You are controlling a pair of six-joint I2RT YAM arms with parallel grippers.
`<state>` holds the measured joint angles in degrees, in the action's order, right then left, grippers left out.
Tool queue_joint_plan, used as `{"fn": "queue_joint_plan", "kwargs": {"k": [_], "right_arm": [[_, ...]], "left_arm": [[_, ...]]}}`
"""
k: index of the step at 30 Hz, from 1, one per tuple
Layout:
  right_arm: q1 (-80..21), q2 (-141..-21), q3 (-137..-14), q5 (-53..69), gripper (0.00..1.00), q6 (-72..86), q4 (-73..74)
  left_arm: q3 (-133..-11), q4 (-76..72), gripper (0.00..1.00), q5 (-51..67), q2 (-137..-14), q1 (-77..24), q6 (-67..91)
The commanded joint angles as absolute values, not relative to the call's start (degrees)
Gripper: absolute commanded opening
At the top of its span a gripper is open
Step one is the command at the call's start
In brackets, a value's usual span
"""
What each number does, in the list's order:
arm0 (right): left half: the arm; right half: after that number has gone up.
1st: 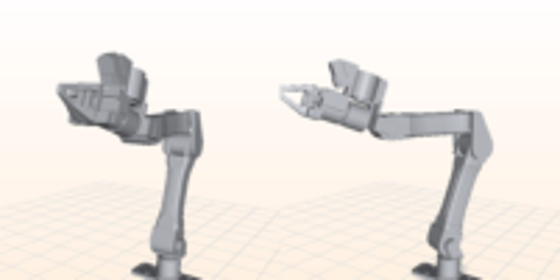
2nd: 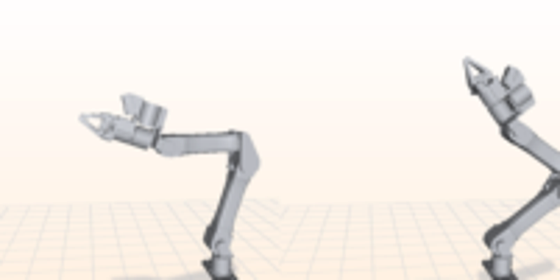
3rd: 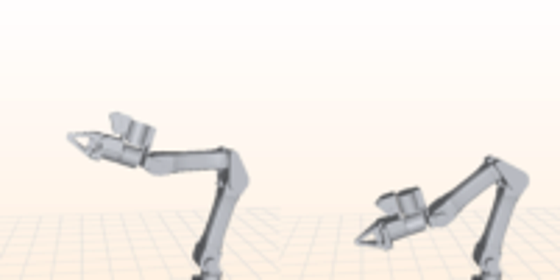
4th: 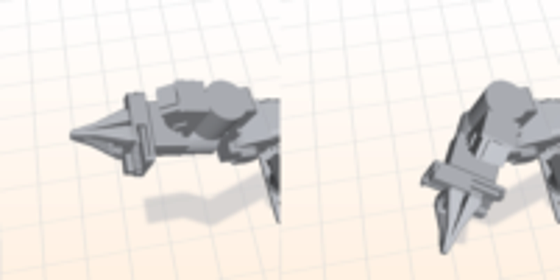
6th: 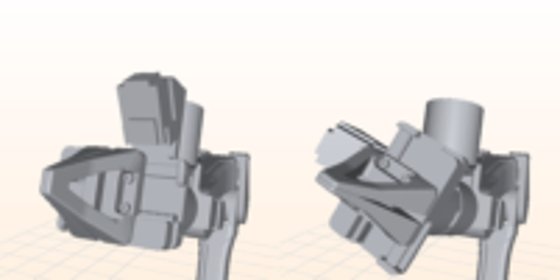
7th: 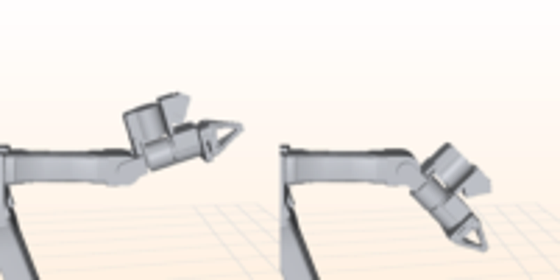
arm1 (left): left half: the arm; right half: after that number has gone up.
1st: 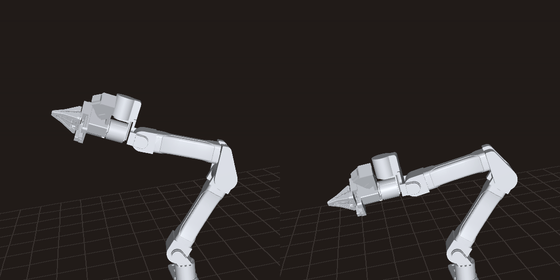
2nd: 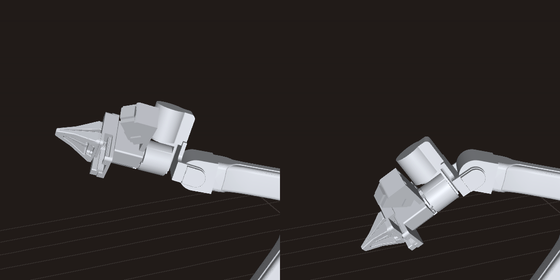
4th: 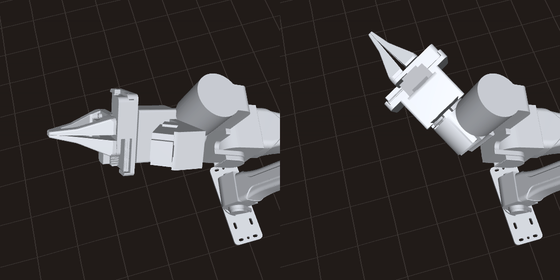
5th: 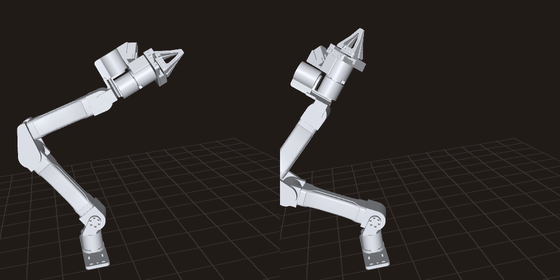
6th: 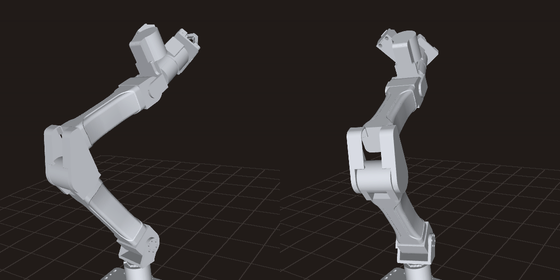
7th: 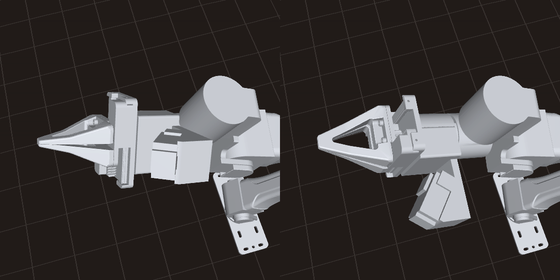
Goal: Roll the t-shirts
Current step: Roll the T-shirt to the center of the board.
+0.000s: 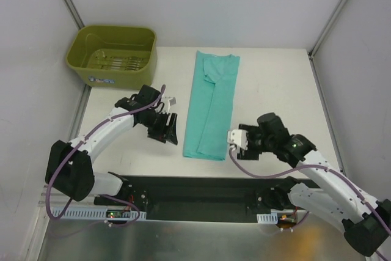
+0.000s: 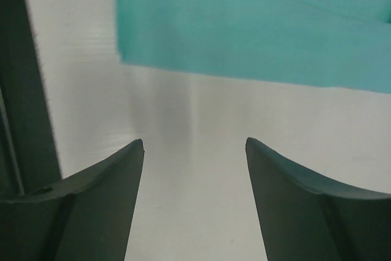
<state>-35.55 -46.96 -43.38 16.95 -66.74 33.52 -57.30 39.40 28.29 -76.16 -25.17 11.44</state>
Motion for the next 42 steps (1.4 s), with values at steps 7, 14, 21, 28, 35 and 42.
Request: {"fn": "queue_joint_plan", "kwargs": {"k": [7,14,21,28,35,42], "right_arm": [[-47.0,-52.8,-30.3,20.3,0.70,-83.2,25.3],[-47.7,-61.0,-30.0,24.2,0.69,-88.9,18.4],[-47.5,-66.0,-30.5,28.9,0.62,-94.4,18.0],[-46.6,-72.4,-32.6,30.6,0.49,-95.4,17.3],[-45.8,-75.7,-34.2,30.1,0.43,-98.3,18.7],[-45.9,-75.6,-34.5,29.1,0.38,-99.4,21.1]], "left_arm": [[-49.2,29.3,0.54,39.2,-83.8,-24.6,24.3],[-52.1,27.2,0.49,39.8,-93.8,-24.6,25.7],[-55.2,26.1,0.47,39.9,-100.0,-25.3,27.1],[-54.4,25.8,0.47,38.3,-100.9,-26.9,27.3],[-54.1,25.6,0.49,38.5,-102.4,-27.4,28.0],[-54.5,25.0,0.47,39.7,-104.7,-29.4,29.0]]}}
